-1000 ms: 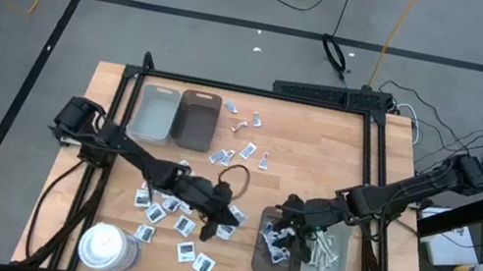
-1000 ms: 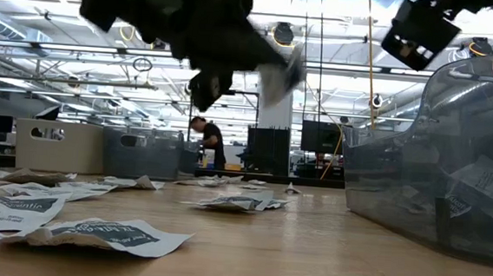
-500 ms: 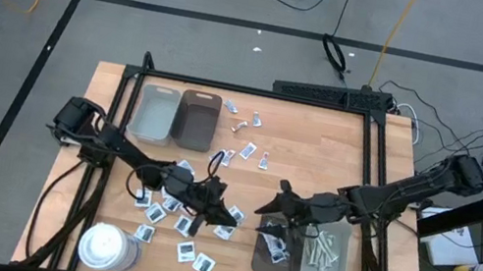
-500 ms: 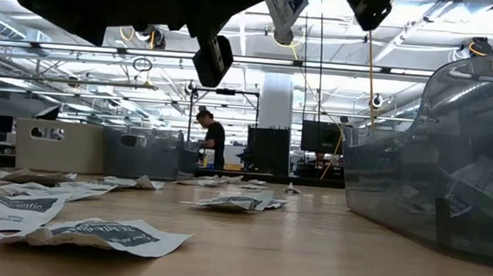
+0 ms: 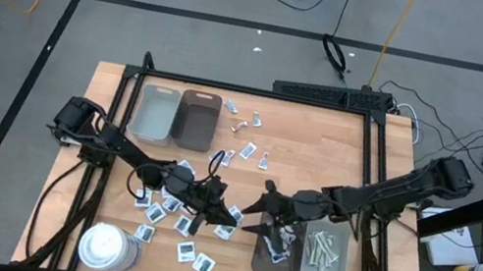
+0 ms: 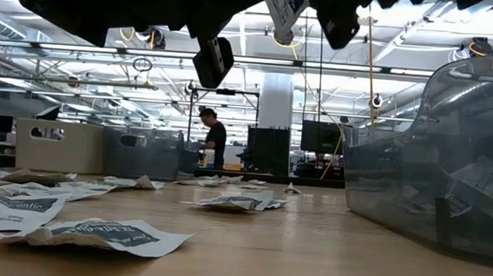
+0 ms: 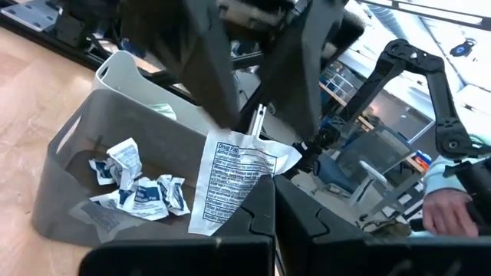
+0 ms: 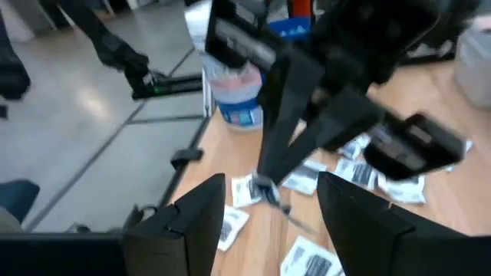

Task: Pick & Place First Aid Supplies
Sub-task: Put the white alcohol pad into the bottom black bin

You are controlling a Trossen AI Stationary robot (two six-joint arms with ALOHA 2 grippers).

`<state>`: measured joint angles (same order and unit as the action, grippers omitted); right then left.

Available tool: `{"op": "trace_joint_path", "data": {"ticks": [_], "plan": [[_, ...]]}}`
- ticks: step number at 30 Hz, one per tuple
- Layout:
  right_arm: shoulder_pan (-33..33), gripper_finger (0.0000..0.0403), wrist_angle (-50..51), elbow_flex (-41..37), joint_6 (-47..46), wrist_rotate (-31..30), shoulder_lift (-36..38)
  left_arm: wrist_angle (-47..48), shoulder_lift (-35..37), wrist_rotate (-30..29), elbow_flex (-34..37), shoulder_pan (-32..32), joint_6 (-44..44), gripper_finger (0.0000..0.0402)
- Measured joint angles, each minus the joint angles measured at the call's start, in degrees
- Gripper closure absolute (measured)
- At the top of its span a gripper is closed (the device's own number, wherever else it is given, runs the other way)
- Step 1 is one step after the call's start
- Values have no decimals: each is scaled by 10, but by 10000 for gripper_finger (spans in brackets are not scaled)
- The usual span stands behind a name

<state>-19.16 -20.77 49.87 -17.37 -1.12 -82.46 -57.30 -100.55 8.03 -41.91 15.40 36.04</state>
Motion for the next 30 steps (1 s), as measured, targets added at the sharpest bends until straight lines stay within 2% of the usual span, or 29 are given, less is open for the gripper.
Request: {"op": "trace_joint_path", "data": {"ticks": [5, 12, 20, 24, 30], "plan": [[-2, 244, -5, 0, -1, 14, -9, 0, 0, 0, 0, 0, 4, 401], [-2, 387, -4, 0, -2, 17, -9, -2, 0, 2, 0, 0, 10, 401], [-2, 401, 4, 0, 1, 28, -9, -3, 0, 2, -1, 0, 8, 401], [-2, 402, 12, 0, 0, 28, -9, -2, 0, 0, -1, 0, 34, 394], [-2, 402, 116, 0, -55, 32, 21, 0, 0, -3, -1, -7, 78, 357]]}}
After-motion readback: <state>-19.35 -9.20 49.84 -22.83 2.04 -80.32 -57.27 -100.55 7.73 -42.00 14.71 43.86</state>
